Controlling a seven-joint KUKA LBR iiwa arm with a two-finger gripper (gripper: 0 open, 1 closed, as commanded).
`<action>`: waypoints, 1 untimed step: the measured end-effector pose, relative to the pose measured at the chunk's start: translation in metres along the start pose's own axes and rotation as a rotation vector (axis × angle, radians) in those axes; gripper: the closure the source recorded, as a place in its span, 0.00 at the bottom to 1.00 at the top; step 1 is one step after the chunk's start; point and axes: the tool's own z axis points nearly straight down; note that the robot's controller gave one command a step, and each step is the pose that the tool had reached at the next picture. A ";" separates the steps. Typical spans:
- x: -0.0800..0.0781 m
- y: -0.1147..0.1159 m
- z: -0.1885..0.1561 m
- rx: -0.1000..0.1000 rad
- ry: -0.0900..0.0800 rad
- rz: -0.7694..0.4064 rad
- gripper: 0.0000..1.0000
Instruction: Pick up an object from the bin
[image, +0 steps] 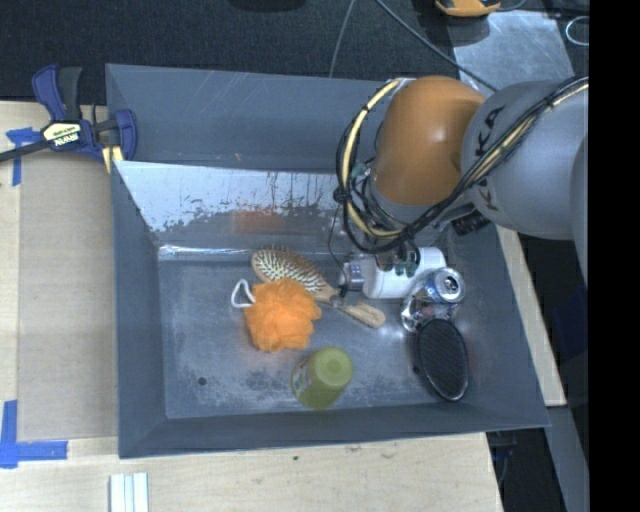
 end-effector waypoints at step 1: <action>0.043 0.023 0.043 0.000 0.000 0.165 0.00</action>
Offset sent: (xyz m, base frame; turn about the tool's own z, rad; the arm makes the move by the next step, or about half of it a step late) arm -0.0433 0.0233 -0.0414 0.1664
